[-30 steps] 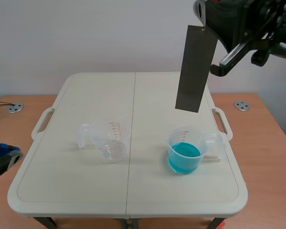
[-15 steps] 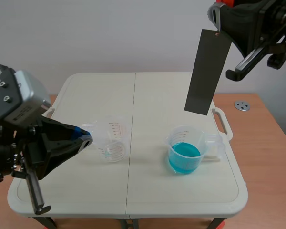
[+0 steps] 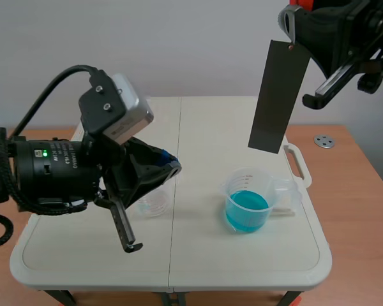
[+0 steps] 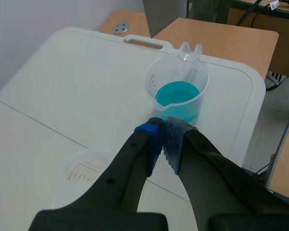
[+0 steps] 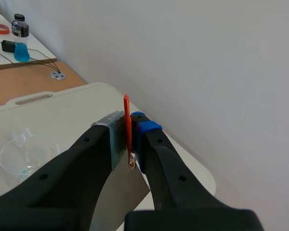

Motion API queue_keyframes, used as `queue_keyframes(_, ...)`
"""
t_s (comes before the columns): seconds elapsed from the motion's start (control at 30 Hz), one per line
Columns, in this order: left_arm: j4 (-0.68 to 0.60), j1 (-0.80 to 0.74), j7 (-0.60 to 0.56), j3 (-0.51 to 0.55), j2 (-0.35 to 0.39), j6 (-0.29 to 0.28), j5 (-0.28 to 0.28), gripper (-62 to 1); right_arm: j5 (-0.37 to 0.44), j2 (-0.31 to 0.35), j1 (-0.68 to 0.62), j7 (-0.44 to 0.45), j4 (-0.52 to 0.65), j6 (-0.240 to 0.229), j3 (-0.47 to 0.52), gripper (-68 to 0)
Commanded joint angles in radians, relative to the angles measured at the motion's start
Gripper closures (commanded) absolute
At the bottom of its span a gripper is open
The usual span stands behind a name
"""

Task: Hold the metal plate by the orange handle, dip it into the blue solution, take it out and point at it, then put the plate back in the beaker on the left.
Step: 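Point at the plate with the left hand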

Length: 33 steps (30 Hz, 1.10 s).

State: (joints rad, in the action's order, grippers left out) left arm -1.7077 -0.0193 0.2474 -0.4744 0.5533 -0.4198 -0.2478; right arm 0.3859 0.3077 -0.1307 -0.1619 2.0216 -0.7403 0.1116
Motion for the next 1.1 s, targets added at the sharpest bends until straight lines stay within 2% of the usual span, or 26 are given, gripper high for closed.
queue_keyframes(0.0, 0.027, 0.019, -0.011, -0.009, -0.022, 0.006, 0.010, -2.7, 0.011, 0.005, 0.011, 0.018, -0.008, -0.005, 0.000, -1.3)
queue_keyframes(0.37, 0.180, 0.164, -0.012, -0.098, -0.130, 0.013, 0.059, -2.7, 0.011, 0.005, 0.011, 0.018, -0.016, -0.005, 0.000, -1.3)
queue_keyframes(0.67, 0.238, 0.241, -0.011, -0.146, -0.189, 0.013, 0.063, -2.7, 0.011, 0.005, 0.011, 0.018, -0.016, -0.005, 0.000, -1.3)
queue_keyframes(0.83, 0.279, 0.283, -0.011, -0.183, -0.228, 0.012, 0.095, -2.7, 0.011, 0.005, 0.011, 0.018, -0.016, -0.005, 0.000, -1.3)
queue_keyframes(1.07, 0.327, 0.322, -0.019, -0.227, -0.276, 0.013, 0.107, -2.7, 0.011, 0.005, 0.011, 0.018, -0.016, -0.005, 0.000, -1.3)
